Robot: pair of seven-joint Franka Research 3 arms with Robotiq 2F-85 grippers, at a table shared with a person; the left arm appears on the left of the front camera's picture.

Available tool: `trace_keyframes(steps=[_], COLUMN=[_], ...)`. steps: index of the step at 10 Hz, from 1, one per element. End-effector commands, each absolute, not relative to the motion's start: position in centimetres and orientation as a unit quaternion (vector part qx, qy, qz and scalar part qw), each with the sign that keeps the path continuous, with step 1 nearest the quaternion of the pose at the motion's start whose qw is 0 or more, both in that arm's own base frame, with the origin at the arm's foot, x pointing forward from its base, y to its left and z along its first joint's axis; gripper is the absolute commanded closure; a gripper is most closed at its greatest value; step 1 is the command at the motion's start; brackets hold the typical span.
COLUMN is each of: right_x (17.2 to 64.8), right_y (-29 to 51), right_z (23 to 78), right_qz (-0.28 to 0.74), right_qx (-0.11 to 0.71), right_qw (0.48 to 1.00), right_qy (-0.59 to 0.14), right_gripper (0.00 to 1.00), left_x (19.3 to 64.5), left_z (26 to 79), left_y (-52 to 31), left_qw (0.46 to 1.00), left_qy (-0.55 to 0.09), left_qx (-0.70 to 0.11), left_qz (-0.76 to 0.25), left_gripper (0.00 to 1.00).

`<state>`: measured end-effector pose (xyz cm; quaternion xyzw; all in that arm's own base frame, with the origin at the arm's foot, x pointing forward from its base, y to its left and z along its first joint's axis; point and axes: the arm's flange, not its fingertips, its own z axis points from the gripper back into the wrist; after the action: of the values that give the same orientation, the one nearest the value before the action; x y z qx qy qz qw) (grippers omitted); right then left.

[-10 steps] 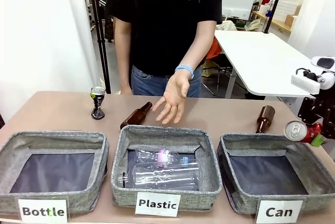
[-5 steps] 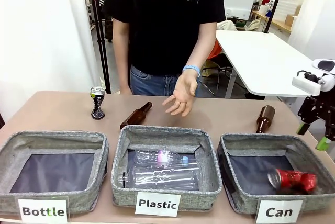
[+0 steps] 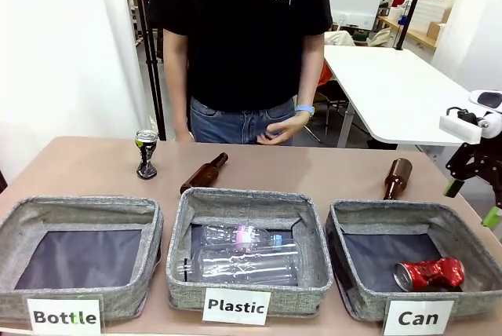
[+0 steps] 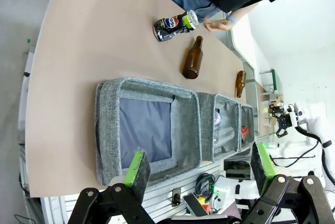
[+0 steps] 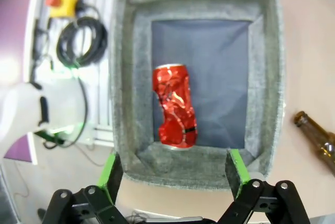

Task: Sort the can waste into the basket.
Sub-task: Pick up the can waste from the table and place it in the right Fabric basket.

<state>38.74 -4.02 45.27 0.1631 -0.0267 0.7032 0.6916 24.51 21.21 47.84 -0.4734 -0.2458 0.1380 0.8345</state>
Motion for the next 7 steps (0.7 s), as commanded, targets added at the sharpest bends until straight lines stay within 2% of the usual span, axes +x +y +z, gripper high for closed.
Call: trace_keyframes(steps=[1,3,4,6,7], right_x=[39.1,39.8,40.6,43.8,45.4], right_y=[-4.3,-4.7,-4.9,-4.8,-5.3], right_z=[45.4,45.8,46.3,47.2,47.1], right_qz=[0.696,0.680,0.652,0.448,0.373], right_qx=[0.177,0.205,0.249,0.409,0.467], right_qw=[0.695,0.701,0.708,0.761,0.767], right_qy=[-0.036,-0.055,-0.108,-0.232,-0.235], right_gripper=[0.00,0.00,0.00,0.00,0.00], left_x=[24.5,24.5,24.5,24.5,24.5], left_z=[47.8,47.8,47.8,47.8,47.8], left_y=[21.3,21.3,21.3,21.3,21.3], left_qw=[0.833,0.833,0.833,0.833,0.833], left_qy=[-0.252,-0.252,-0.252,-0.252,-0.252], left_qx=[-0.476,-0.476,-0.476,-0.476,-0.476], left_qz=[0.129,0.129,0.129,0.129,0.129], left_gripper=[0.00,0.00,0.00,0.00,0.00])
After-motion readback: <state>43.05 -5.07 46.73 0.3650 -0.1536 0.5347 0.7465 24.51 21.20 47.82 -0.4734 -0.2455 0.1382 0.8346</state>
